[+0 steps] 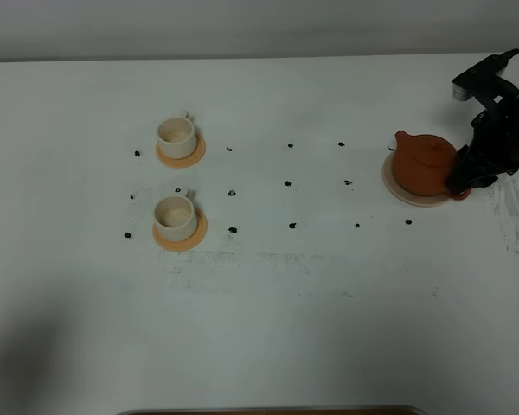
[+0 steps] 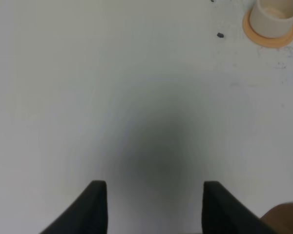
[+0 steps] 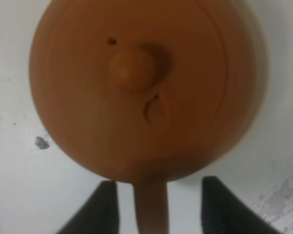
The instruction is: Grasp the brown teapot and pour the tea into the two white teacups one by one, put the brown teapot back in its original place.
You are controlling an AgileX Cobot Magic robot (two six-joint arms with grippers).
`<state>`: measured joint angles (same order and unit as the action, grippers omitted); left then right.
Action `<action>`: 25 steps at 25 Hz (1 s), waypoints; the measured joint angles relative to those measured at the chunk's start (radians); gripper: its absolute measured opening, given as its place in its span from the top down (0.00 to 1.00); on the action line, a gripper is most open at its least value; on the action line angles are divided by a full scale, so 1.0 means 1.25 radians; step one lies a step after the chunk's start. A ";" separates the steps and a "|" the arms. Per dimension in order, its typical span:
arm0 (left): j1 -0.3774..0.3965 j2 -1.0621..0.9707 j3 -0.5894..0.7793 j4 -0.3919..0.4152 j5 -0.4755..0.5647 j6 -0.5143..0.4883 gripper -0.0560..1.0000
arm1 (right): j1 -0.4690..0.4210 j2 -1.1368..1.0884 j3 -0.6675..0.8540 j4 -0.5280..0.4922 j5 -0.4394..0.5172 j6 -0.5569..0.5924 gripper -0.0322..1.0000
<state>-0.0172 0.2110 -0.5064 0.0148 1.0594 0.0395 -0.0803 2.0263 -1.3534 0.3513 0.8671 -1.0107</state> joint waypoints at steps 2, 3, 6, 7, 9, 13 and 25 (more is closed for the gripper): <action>0.000 0.000 0.000 0.000 0.000 0.000 0.51 | 0.000 0.000 0.000 0.000 0.006 -0.002 0.73; 0.000 0.000 0.000 0.000 0.000 0.000 0.51 | 0.000 0.000 0.000 0.000 0.006 -0.007 0.82; 0.000 0.000 0.000 0.000 0.000 0.000 0.51 | 0.000 0.000 0.000 0.002 0.006 -0.015 0.86; 0.000 0.000 0.000 0.000 0.000 0.000 0.51 | 0.000 0.000 0.000 0.002 0.006 -0.015 0.86; 0.000 0.000 0.000 0.000 0.000 0.000 0.51 | 0.000 0.000 0.000 0.002 0.006 -0.015 0.86; 0.000 0.000 0.000 0.000 0.000 0.000 0.51 | 0.000 0.000 0.000 0.002 0.010 -0.015 0.86; 0.000 0.000 0.000 0.000 0.000 0.000 0.51 | 0.000 -0.016 0.000 -0.004 0.020 -0.015 0.86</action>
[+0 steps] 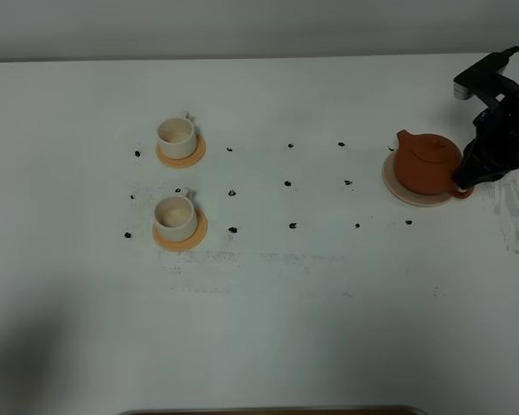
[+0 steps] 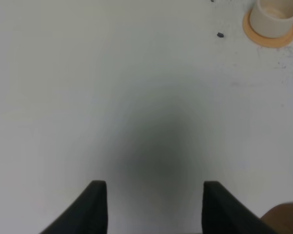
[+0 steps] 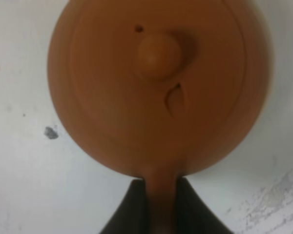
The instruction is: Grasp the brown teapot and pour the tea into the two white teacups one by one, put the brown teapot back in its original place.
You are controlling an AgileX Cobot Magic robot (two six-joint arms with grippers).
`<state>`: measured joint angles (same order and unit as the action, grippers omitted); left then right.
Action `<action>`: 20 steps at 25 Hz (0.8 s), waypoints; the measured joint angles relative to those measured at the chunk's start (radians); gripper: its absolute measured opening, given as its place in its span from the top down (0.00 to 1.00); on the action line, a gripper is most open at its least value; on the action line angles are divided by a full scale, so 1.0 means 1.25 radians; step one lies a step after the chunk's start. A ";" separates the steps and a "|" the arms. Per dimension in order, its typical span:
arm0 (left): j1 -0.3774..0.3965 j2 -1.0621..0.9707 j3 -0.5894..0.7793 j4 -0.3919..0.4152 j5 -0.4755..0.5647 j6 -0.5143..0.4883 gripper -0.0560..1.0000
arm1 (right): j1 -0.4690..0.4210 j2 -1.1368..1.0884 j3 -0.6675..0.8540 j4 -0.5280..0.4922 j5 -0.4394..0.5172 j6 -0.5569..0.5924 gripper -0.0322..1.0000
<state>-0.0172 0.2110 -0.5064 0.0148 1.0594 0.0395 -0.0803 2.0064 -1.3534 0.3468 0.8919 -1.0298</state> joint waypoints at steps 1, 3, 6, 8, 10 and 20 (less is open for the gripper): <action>0.000 0.000 0.000 0.000 0.000 0.000 0.51 | 0.000 0.000 0.000 0.000 0.002 0.000 0.86; 0.000 0.000 0.000 0.000 0.000 0.000 0.51 | 0.000 0.000 0.000 0.000 0.003 0.000 0.86; 0.000 0.000 0.000 0.000 0.000 0.001 0.51 | 0.000 -0.002 0.000 0.004 0.003 0.000 0.86; 0.000 0.000 0.000 0.000 0.000 0.001 0.51 | 0.000 -0.011 0.000 0.012 0.002 -0.002 0.86; 0.000 0.000 0.000 0.000 0.000 0.001 0.51 | 0.000 -0.028 0.000 0.022 0.001 -0.005 0.86; 0.000 0.000 0.000 0.000 0.000 0.001 0.51 | 0.000 -0.109 0.004 0.168 -0.025 -0.067 0.86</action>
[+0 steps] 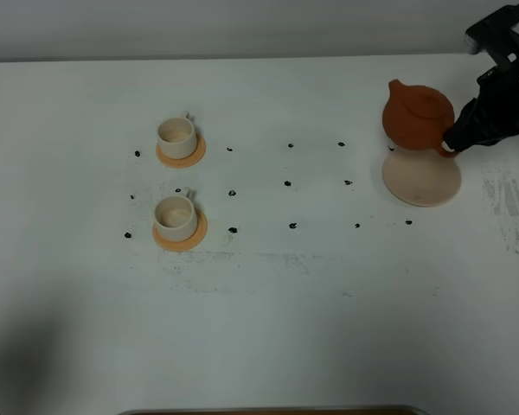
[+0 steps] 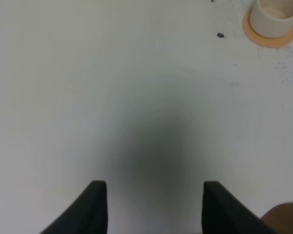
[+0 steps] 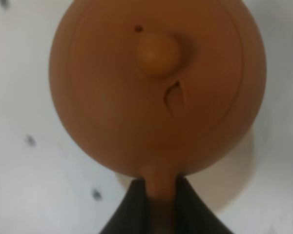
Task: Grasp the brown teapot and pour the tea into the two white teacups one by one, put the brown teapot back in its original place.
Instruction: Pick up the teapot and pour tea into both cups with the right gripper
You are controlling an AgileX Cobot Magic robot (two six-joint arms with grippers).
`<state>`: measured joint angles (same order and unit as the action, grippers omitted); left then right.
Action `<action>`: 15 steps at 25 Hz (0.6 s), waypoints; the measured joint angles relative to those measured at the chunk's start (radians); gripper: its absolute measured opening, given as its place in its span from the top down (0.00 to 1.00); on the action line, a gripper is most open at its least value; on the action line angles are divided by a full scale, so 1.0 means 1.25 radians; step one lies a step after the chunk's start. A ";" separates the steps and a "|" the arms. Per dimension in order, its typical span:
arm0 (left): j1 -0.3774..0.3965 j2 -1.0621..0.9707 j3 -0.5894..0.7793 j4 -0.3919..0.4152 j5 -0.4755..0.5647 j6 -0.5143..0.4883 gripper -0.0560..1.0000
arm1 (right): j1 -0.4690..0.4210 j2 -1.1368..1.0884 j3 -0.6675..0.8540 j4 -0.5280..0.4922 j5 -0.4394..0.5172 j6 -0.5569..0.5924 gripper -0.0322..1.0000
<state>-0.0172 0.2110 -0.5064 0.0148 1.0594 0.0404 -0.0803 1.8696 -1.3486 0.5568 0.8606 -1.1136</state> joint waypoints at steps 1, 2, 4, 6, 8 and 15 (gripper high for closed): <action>0.000 0.000 0.000 0.000 0.000 0.000 0.51 | 0.000 -0.008 0.007 0.018 -0.010 -0.010 0.86; 0.000 0.000 0.000 0.000 0.000 0.000 0.51 | 0.000 -0.019 0.014 0.035 -0.024 -0.019 0.86; 0.000 0.000 0.000 0.000 0.000 0.000 0.51 | 0.000 -0.037 0.035 0.048 -0.048 -0.022 0.86; 0.000 0.000 0.000 0.000 0.000 0.000 0.51 | 0.000 -0.052 0.054 0.053 -0.070 -0.024 0.86; 0.000 0.000 0.000 0.000 0.000 0.000 0.51 | 0.000 -0.062 0.078 0.060 -0.102 -0.023 0.86; 0.000 0.000 0.000 0.000 0.000 0.000 0.51 | 0.062 -0.073 0.099 0.033 -0.171 0.030 0.86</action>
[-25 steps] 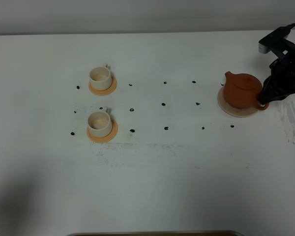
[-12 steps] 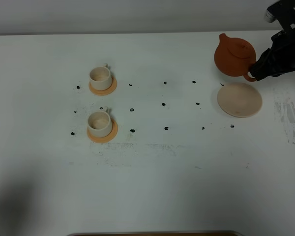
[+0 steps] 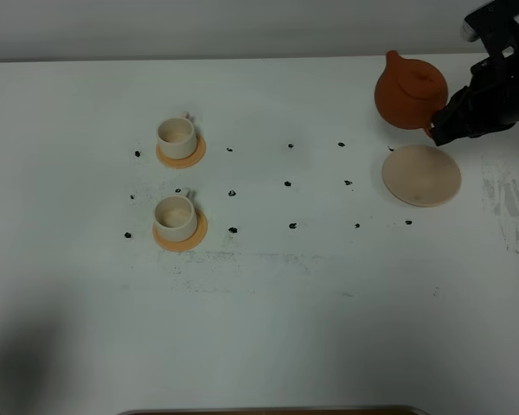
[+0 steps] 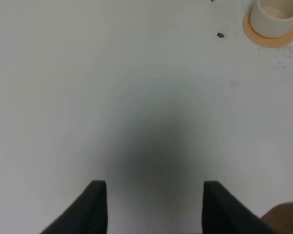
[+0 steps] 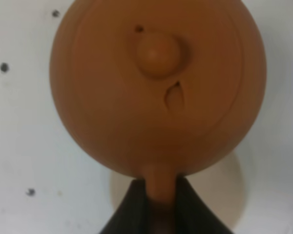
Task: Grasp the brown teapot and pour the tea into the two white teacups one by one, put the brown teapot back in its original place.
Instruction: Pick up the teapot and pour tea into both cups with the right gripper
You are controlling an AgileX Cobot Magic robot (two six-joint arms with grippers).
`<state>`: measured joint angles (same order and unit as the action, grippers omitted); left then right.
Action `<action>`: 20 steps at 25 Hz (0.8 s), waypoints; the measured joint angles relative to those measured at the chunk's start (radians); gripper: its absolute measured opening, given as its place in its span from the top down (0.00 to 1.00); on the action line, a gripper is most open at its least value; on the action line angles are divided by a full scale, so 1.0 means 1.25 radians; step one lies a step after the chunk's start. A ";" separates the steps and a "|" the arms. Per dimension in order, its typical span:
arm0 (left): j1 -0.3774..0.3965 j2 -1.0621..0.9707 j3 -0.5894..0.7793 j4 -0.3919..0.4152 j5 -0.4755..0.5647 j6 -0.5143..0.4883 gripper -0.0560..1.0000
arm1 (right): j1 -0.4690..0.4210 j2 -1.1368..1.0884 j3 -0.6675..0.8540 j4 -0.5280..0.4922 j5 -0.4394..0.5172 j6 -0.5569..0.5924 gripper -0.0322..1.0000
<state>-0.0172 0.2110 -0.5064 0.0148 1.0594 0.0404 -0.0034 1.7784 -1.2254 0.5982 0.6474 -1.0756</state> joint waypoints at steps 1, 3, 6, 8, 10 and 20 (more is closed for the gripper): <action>0.000 0.000 0.000 0.000 0.000 0.001 0.51 | 0.015 -0.001 0.000 -0.015 -0.006 0.016 0.86; 0.000 0.000 0.000 0.000 0.000 0.001 0.51 | 0.041 -0.003 0.000 -0.052 -0.017 0.054 0.86; 0.000 0.000 0.000 0.000 0.000 0.001 0.51 | 0.078 -0.003 0.001 -0.130 -0.039 0.146 0.86; 0.000 0.000 0.000 0.000 0.000 0.001 0.51 | 0.100 -0.003 0.002 -0.199 -0.053 0.234 0.86; 0.000 0.000 0.000 0.000 0.000 0.001 0.51 | 0.119 -0.004 0.003 -0.277 -0.063 0.317 0.86; 0.000 0.000 0.000 0.000 0.000 0.001 0.51 | 0.201 -0.050 0.004 -0.455 -0.081 0.554 0.86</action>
<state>-0.0172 0.2110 -0.5064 0.0148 1.0594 0.0414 0.2480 1.7161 -1.2201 0.0298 0.5460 -0.3828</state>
